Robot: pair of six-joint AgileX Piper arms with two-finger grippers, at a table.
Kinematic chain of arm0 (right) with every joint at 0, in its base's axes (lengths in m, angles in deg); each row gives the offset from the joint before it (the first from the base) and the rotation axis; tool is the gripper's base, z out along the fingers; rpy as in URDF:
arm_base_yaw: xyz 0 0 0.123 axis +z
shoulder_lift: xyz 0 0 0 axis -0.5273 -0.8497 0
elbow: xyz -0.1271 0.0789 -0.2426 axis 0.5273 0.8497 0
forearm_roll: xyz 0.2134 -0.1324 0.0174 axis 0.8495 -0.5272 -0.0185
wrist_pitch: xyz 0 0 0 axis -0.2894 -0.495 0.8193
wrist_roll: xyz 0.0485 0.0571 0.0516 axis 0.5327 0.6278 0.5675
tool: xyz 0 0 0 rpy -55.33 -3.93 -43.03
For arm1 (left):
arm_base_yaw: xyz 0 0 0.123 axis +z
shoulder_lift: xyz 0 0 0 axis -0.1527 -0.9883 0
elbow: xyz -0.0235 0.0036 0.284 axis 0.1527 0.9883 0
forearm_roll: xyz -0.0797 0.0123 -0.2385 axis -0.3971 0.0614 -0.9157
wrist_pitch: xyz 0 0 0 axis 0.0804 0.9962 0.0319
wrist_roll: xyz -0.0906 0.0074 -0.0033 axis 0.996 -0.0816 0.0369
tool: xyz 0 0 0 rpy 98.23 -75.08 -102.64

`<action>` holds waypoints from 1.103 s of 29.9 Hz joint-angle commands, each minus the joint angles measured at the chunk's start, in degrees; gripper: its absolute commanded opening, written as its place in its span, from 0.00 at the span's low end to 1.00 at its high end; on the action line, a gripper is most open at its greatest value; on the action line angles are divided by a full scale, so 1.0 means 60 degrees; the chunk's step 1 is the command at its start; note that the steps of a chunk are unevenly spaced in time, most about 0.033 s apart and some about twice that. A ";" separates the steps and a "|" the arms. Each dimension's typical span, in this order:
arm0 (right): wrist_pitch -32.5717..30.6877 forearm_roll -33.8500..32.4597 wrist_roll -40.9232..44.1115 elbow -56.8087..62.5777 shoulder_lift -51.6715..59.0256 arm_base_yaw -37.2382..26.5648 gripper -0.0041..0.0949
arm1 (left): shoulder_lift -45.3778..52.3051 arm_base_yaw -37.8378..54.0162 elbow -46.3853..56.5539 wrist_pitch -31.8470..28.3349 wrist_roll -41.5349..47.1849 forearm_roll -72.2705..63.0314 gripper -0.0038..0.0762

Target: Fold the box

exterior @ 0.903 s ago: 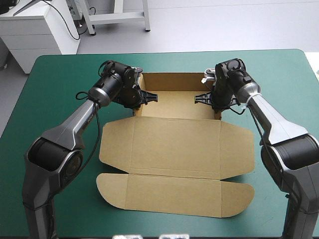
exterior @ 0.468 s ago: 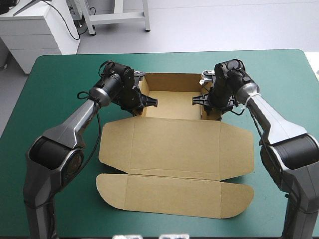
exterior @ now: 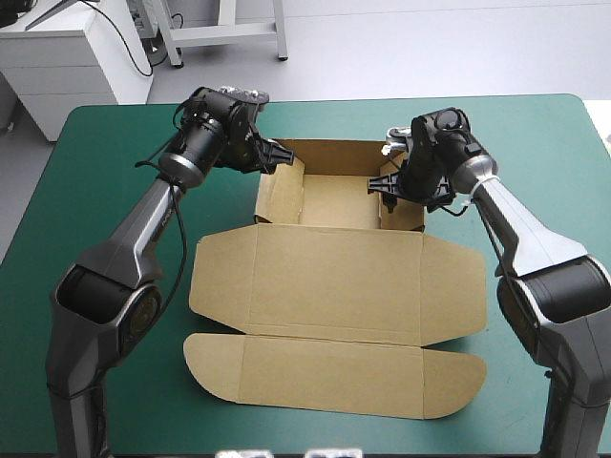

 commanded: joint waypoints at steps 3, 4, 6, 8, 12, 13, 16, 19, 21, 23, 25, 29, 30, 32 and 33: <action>-0.0175 -0.0046 -0.0065 -0.1713 0.0589 -0.0002 0.71 | 0.0910 0.0010 -0.1878 0.0470 -0.0049 0.0308 0.61; -0.0175 -0.0046 -0.0065 -0.1843 0.0669 -0.0002 0.71 | 0.1024 0.0010 -0.2168 0.0470 -0.0049 0.0289 0.57; -0.0194 -0.0046 -0.0065 -0.1886 0.0944 -0.0002 0.71 | 0.1324 0.0010 -0.2564 0.0470 -0.0049 0.0288 0.46; -0.0194 -0.0046 -0.0065 -0.1782 0.1304 -0.0002 0.71 | 0.1837 0.0010 -0.2726 0.0483 -0.0049 0.0237 0.30; -0.0194 -0.0088 0.0000 -0.1235 0.2035 -0.0002 0.71 | 0.2891 -0.0006 -0.2726 0.0466 -0.0040 0.0255 0.04; -0.0194 -0.0150 0.0063 -0.1004 0.2203 -0.0002 0.71 | 0.3165 -0.0006 -0.2726 0.0466 -0.0080 0.0235 0.04; -0.0177 -0.0357 0.0089 -0.0276 0.2502 -0.0002 0.71 | 0.4037 -0.0006 -0.2428 0.0466 -0.0434 0.0117 0.04; -0.0159 -0.0396 0.0006 0.0382 0.2549 -0.0002 0.71 | 0.4912 -0.0006 -0.1674 0.0466 -0.0536 0.0093 0.04; 0.0141 -0.0359 0.0006 0.0871 0.2549 -0.0002 0.71 | 0.5552 -0.0006 -0.0867 0.0466 -0.0560 0.0093 0.04; 0.0659 -0.0359 0.0045 0.1324 0.2549 -0.0002 0.71 | 0.6123 -0.0006 0.0009 0.0466 -0.0630 0.0128 0.04; 0.1199 -0.0359 0.0161 0.1654 0.2531 -0.0002 0.71 | 0.6766 -0.0006 0.1106 0.0404 -0.0777 0.0128 0.04; 0.2025 -0.0319 0.0179 0.2123 0.2492 -0.0002 0.71 | 0.8061 -0.0006 0.3347 0.0088 -0.0777 0.0196 0.04; 0.2178 -0.0319 0.0179 0.2189 0.2451 -0.0002 0.71 | 0.8418 -0.0006 0.3961 -0.0128 -0.0709 0.0196 0.04; 0.2182 -0.0294 0.0179 0.2210 0.2316 -0.0002 0.71 | 0.9075 -0.0006 0.5055 -0.0550 -0.0488 0.0148 0.04; 0.2139 -0.0257 0.0179 0.2210 0.2198 -0.0002 0.70 | 0.9443 -0.0006 0.5642 -0.0760 -0.0414 0.0128 0.04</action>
